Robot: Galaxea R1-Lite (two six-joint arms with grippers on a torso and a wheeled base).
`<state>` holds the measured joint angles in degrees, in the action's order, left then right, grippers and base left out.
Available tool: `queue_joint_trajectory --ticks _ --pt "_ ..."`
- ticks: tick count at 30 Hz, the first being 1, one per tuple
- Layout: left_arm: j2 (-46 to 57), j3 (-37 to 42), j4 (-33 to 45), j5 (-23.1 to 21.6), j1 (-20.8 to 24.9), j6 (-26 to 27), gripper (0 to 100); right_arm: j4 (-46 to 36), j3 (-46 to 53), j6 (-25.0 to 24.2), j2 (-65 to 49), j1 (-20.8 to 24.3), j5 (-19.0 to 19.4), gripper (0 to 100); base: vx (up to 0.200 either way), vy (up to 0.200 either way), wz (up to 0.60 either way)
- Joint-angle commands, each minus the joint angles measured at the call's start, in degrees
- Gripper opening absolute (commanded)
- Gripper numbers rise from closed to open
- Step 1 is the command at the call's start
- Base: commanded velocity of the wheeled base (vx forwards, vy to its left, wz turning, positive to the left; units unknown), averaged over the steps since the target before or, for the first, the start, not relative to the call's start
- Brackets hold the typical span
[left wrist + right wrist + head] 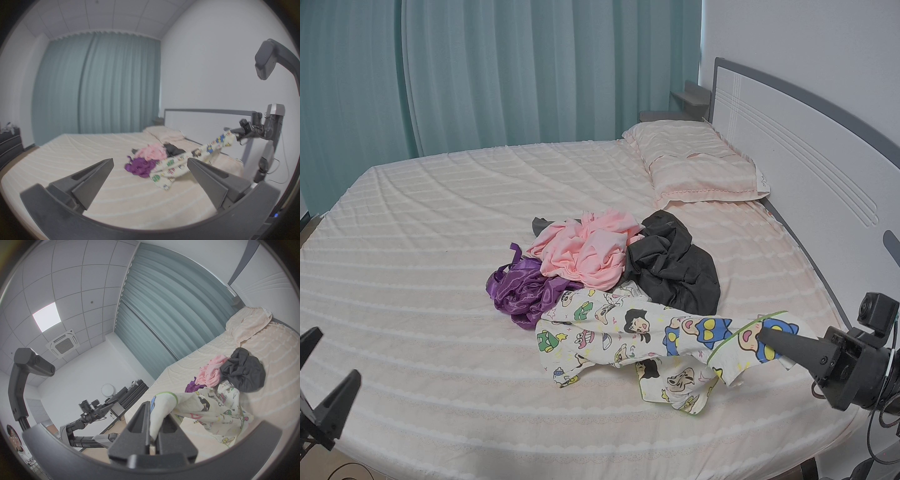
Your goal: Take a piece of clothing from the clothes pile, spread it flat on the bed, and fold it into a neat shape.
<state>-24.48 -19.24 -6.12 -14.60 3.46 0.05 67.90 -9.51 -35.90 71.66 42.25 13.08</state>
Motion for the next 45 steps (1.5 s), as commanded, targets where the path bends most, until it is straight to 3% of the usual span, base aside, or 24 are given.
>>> queue_joint_trajectory --ticks 1,2,6,8,12,15,18,19,21,22,24,28,38,45 --pt "-23.51 -0.71 -1.18 -8.77 8.4 2.15 100 -0.49 -3.06 0.31 -1.34 0.02 0.28 0 0.0 0.0 0.0" --pt "-30.98 -0.45 -2.85 -7.63 13.24 2.32 100 -0.49 -3.24 0.31 -1.61 0.02 0.28 0 0.0 0.0 0.0" --pt "-38.28 -0.45 -8.12 -4.2 17.02 2.32 100 -0.49 -3.15 0.31 -1.61 0.2 0.28 0 0.0 0.0 0.0" --pt "-42.93 -0.54 -13.39 0.01 20.27 1.36 100 -0.49 -2.8 0.31 -1.17 0.2 0.37 0 0.0 0.0 0.0" --pt "-50.58 1.48 -16.82 5.11 27.21 -0.05 100 -0.4 -3.32 0.22 -1.17 0.11 0.28 0 0.0 0.0 0.0" --pt "-54.62 2.19 -19.98 6.61 30.11 -1.63 100 -0.49 -3.32 0.31 -1.08 0.11 0.28 0 0.0 0.0 0.0" --pt "-59.98 3.59 -25.96 8.54 32.66 -4.88 100 -0.49 -3.41 0.22 -0.55 0.11 0.28 0 0.0 0.0 0.0" --pt "-65.08 5.17 -31.76 12.58 34.16 -6.2 100 -0.49 -3.76 0.22 -0.2 0.02 0.28 0 0.0 0.0 0.0" --pt "-67.98 5.88 -35.01 14.78 34.59 -6.29 100 -0.49 -4.03 0.22 -0.03 0.02 0.28 0 0.0 0.0 0.0" --pt "-72.99 7.11 -41.43 17.77 34.86 -6.73 100 -0.49 -4.47 0.22 0.15 0.02 0.19 0 0.0 0.0 0.0" --pt "-77.56 7.11 -47.93 19.61 35.03 -9.28 100 -0.49 -4.55 0.22 0.33 0.02 0.19 0 0.0 0.0 0.0" --pt "-86.7 7.37 -57.51 24.36 35.03 -12.35 100 -0.49 -4.2 -0.13 0.41 0.02 0.1 0 0.0 0.0 0.0" --pt "-100.77 4.73 -68.32 27.0 34.95 -12.62 100 -0.49 -4.47 -0.22 0.94 -0.33 0.02 0 0.0 0.0 0.0" --pt "-107.53 -1.24 -71.49 31.57 34.68 -12.88 100 -0.4 -4.73 -0.22 1.73 -0.94 0.19 0 0.0 0.0 0.0"
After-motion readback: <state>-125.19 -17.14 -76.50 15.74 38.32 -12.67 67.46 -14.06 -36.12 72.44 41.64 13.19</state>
